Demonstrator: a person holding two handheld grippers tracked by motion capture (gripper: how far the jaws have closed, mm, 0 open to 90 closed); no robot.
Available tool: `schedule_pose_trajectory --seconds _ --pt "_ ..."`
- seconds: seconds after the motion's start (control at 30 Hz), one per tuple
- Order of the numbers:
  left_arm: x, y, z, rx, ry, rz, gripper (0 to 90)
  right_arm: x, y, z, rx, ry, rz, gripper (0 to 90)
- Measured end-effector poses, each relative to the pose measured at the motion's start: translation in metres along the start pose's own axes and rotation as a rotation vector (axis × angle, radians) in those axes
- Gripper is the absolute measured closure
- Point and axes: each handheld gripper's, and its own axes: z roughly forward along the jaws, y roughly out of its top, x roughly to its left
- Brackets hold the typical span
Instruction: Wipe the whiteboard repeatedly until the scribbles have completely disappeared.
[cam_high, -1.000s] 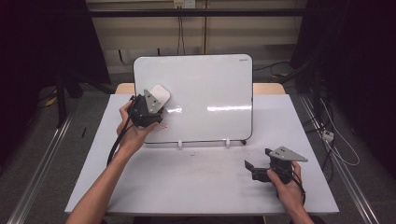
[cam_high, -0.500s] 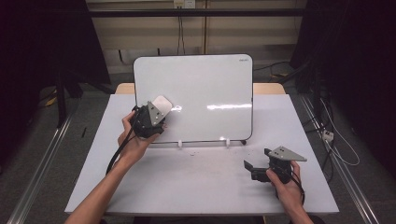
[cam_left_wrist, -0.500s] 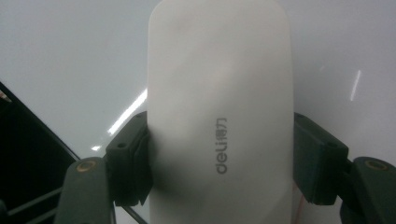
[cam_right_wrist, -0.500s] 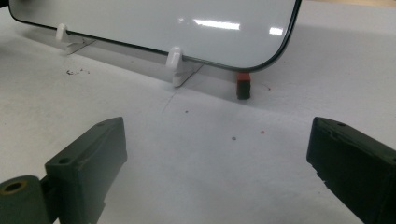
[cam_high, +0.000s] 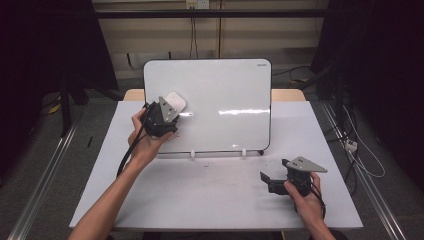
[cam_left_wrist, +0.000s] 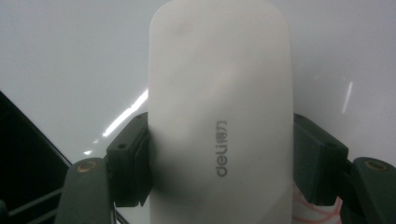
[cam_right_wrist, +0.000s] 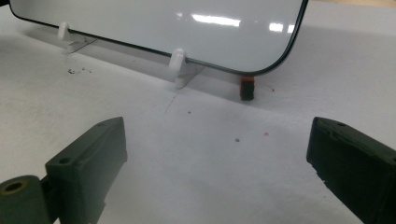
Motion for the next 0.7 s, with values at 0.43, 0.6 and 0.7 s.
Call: schedule_pose_trajectory --seconds 0.43,0.6,0.7 --pt "0.022 0.025 0.006 -0.008 0.041 -0.013 31.2 -0.002 0.0 -0.001 -0.004 -0.003 0.003 5.1" --pt "0.014 0.021 0.007 -0.019 0.043 -0.035 31.2 -0.001 0.0 0.0 0.0 -0.002 0.003 5.1" --pt "0.004 0.019 0.007 -0.023 0.036 -0.019 31.1 -0.001 0.0 0.0 0.001 0.0 0.001 5.1"
